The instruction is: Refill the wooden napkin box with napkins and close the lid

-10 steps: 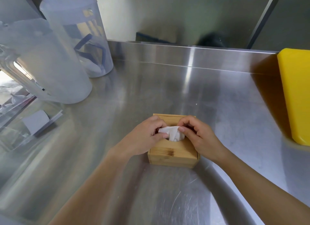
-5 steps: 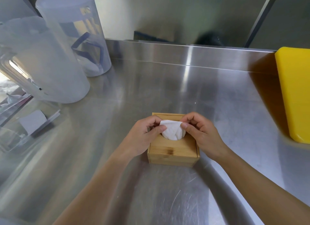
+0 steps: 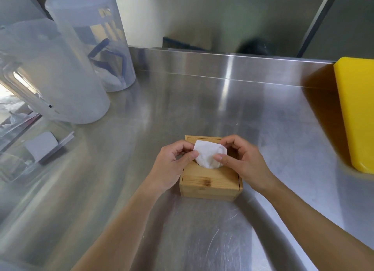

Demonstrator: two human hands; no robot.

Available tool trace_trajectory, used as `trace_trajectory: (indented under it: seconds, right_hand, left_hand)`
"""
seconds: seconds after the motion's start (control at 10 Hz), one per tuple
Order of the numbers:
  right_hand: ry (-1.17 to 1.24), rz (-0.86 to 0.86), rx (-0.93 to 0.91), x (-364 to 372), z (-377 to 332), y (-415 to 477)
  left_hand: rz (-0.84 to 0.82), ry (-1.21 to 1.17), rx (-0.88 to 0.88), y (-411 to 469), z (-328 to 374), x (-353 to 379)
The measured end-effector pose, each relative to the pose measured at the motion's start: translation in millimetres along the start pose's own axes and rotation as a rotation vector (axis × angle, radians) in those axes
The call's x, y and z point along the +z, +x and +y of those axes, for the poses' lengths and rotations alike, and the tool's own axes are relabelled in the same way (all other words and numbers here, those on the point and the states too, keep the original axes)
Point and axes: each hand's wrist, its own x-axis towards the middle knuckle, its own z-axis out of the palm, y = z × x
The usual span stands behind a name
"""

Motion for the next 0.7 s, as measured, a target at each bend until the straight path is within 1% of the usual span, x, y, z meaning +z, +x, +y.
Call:
trace_trajectory:
  seconds: [0.1, 0.2, 0.4, 0.6, 0.7]
  right_hand:
    - [-0.093, 0.015, -0.033, -4.1, -0.1, 0.1]
    - [-0.053, 0.039, -0.027, -8.6, 3.8, 0.4]
    - [0.105, 0.081, -0.005, -6.9, 7.9, 0.6]
    - [0.082, 0.058, -0.004, -8.0, 7.6, 1.2]
    - [0.077, 0.077, -0.015, -7.8, 5.6, -0.4]
  left_hand:
    - [0.007, -0.005, 0.0, -0.6, 0.1, 0.4]
    - [0.008, -0.037, -0.004, -0.5, 1.1, 0.7]
    - [0.056, -0.124, -0.041, -2.1, 3.1, 6.3]
    - [0.052, -0.117, -0.026, -3.6, 5.4, 5.4]
    - [0.096, -0.158, -0.033, -3.7, 6.9, 5.6]
